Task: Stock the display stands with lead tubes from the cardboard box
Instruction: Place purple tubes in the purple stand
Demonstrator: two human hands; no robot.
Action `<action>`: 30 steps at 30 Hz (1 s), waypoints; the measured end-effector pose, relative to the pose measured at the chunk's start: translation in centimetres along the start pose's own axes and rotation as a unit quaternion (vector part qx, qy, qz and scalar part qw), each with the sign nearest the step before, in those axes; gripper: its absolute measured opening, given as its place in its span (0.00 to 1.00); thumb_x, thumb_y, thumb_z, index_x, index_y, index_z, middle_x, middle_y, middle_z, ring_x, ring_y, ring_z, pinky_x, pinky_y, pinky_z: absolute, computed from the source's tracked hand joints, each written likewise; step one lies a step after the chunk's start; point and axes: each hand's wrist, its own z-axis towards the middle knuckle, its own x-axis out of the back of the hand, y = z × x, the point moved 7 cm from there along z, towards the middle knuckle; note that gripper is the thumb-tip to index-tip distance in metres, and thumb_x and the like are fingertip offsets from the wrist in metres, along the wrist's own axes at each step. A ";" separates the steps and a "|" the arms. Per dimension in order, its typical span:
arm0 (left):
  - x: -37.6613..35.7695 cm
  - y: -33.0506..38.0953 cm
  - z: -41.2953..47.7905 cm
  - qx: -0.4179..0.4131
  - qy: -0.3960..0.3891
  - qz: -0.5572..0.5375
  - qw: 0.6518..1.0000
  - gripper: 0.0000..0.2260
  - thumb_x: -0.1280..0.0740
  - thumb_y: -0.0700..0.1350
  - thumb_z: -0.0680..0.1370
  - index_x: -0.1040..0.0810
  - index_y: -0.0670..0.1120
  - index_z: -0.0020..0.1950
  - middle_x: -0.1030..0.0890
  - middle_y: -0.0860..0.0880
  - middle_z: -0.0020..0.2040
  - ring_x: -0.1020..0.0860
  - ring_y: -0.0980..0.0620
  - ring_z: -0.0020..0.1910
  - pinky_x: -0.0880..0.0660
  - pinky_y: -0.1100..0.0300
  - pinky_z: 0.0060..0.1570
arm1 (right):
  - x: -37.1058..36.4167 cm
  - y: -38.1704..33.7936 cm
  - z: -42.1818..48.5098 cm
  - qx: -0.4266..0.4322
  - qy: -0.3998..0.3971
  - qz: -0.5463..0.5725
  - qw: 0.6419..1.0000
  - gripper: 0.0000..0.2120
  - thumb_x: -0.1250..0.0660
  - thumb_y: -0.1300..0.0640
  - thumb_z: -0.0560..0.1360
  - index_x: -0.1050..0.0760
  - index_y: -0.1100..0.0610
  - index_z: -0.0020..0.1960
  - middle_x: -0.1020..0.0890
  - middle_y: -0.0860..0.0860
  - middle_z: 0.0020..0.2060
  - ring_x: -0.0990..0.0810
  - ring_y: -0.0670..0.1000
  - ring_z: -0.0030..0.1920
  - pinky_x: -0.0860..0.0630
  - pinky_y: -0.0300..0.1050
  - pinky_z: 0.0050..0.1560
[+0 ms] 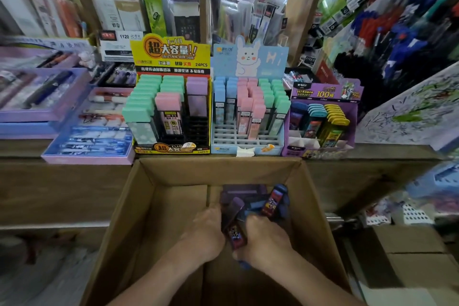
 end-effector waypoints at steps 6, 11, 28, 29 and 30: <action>-0.3 -0.1 1.2 -0.030 0.005 -0.022 0.999 0.19 0.26 0.41 0.70 0.28 0.63 0.49 0.29 0.62 0.39 0.22 0.57 0.50 0.29 0.67 0.43 | -0.6 0.4 0.4 0.005 -0.006 0.041 0.999 0.25 0.20 0.51 0.69 0.26 0.51 0.61 0.20 0.49 0.55 0.18 0.52 0.56 0.20 0.50 0.58; 0.4 -0.5 2.3 -0.063 0.002 -0.041 0.997 0.10 0.23 0.48 0.70 0.24 0.57 0.38 0.23 0.61 0.37 0.27 0.68 0.37 0.36 0.73 0.31 | 0.3 2.0 0.9 0.004 0.027 0.114 0.993 0.07 0.28 0.56 0.77 0.22 0.51 0.54 0.19 0.48 0.48 0.18 0.47 0.47 0.19 0.44 0.48; 1.7 3.3 4.7 -0.227 0.078 -0.021 0.971 0.01 0.33 0.46 0.80 0.22 0.50 0.50 0.22 0.52 0.55 0.27 0.52 0.60 0.33 0.59 0.58 | 1.8 4.1 0.4 -0.079 0.027 0.507 0.858 0.07 0.36 0.62 0.83 0.25 0.57 0.60 0.15 0.58 0.50 0.13 0.55 0.48 0.14 0.51 0.50; 1.5 3.4 4.7 -0.227 0.079 -0.012 0.971 0.01 0.33 0.46 0.80 0.23 0.51 0.50 0.22 0.52 0.55 0.28 0.51 0.60 0.34 0.60 0.56 | 1.4 3.9 0.5 -0.086 0.027 0.514 0.853 0.08 0.37 0.62 0.83 0.25 0.57 0.61 0.15 0.59 0.51 0.13 0.56 0.49 0.15 0.53 0.52; 1.3 3.4 4.8 -0.222 0.077 -0.009 0.972 0.01 0.34 0.47 0.81 0.24 0.51 0.50 0.22 0.52 0.55 0.29 0.51 0.60 0.35 0.61 0.54 | 1.2 3.8 0.6 -0.093 0.031 0.523 0.847 0.09 0.37 0.62 0.83 0.25 0.57 0.62 0.15 0.59 0.52 0.14 0.56 0.50 0.15 0.53 0.52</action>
